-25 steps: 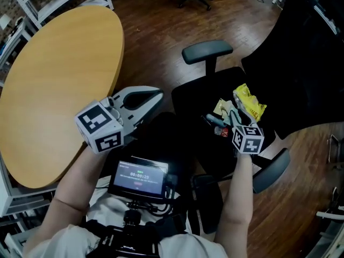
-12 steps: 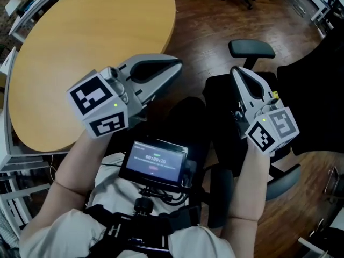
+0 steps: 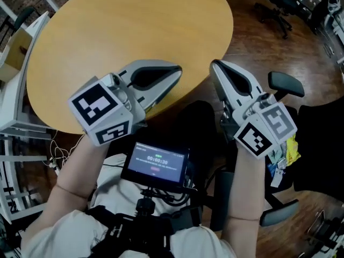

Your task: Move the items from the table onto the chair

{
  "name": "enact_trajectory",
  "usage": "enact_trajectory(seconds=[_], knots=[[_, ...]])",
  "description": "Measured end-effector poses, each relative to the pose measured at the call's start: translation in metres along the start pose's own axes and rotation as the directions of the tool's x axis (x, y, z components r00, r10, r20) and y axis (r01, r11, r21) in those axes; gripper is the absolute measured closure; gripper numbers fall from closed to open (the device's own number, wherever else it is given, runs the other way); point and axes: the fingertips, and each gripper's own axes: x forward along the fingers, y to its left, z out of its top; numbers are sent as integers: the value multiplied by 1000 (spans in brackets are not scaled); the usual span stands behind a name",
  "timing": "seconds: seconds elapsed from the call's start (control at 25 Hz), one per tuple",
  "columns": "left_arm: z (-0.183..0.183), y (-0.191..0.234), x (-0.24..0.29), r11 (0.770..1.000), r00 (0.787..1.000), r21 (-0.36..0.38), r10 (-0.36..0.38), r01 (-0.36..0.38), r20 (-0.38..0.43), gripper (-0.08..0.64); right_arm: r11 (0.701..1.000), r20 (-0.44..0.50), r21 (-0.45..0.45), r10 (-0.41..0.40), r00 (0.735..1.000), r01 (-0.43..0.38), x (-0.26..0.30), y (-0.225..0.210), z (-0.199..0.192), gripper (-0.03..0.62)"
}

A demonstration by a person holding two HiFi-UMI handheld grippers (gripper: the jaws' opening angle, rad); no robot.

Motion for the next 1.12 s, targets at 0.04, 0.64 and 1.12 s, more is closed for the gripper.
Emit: enact_trajectory(seconds=[0.04,0.64,1.12], knots=[[-3,10,-10,1000,1000,-9,28,-28,-4,549,1000,-10,11,12,1000,-12,13,5,-3,591],[-37,114,-190,929,933,-83,361,-360,-7,549,944,-113,-25,325,939,-330,177,153,-26,591],[-54,131,-267,859,862,-80,506,-505,-15,549,853,-150,-36,510,847,-521,229,236,-44,591]])
